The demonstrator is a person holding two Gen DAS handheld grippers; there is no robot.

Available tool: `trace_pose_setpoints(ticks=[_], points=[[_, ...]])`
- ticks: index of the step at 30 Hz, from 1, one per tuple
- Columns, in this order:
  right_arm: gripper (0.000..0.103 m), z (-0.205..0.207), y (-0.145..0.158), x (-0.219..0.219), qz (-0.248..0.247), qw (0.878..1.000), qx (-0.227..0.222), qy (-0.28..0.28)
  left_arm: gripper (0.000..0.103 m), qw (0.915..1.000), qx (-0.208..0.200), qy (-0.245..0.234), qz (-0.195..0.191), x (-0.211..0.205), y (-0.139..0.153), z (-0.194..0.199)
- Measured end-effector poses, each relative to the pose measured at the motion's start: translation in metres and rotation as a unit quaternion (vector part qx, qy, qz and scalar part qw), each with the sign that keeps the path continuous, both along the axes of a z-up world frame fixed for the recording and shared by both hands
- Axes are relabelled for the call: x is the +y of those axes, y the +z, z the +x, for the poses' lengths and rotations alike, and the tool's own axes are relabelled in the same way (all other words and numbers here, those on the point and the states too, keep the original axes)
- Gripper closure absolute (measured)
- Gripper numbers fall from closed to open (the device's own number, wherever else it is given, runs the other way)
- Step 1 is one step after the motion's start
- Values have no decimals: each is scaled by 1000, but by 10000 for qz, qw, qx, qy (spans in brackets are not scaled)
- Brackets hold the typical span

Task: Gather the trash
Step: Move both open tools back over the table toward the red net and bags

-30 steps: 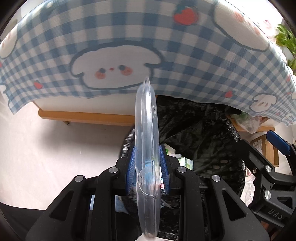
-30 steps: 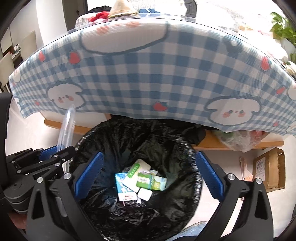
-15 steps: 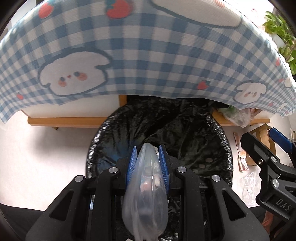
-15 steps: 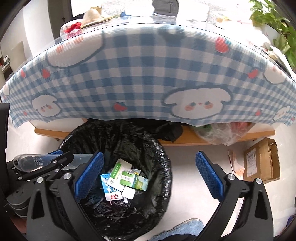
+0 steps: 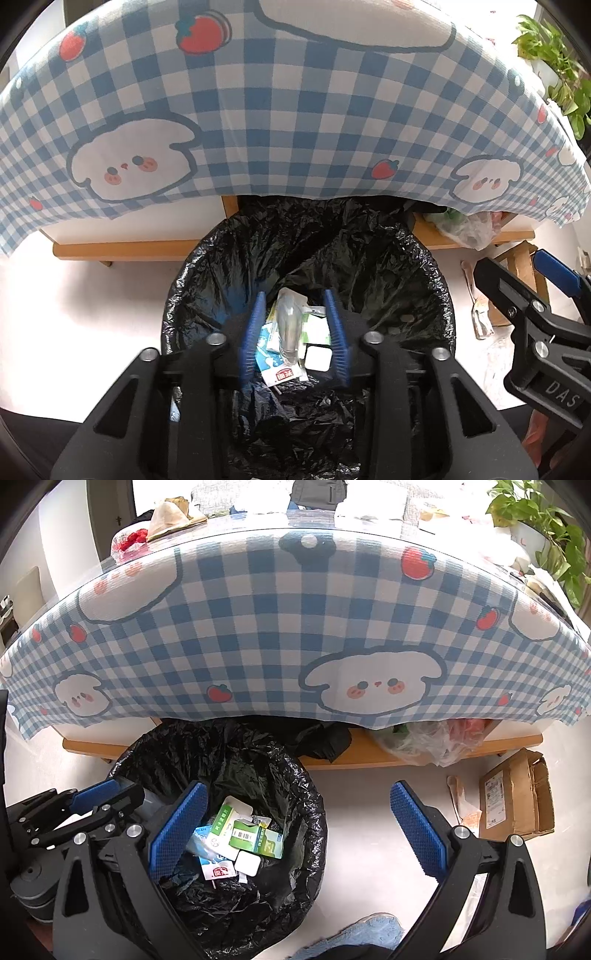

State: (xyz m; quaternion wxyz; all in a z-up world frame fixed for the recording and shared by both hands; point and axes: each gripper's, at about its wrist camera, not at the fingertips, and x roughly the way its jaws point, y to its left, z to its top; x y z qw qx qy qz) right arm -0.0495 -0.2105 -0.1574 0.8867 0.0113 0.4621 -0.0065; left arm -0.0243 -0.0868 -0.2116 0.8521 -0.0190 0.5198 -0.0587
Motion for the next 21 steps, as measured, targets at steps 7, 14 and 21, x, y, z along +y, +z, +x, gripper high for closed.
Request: trace_pose_setpoints(ticks=[7,14,21], points=[[8,3,11,1,33,9999,-96,-1,36,9998,-126,96,138,14,16,-1],[8,1,40,-1,63,9994,-341,-4,18,9989,-342,297,155,34,44,-4],[8,1,70,-1,39,9984,-563,9,8,9970,-638,421,111,48,84,-6]])
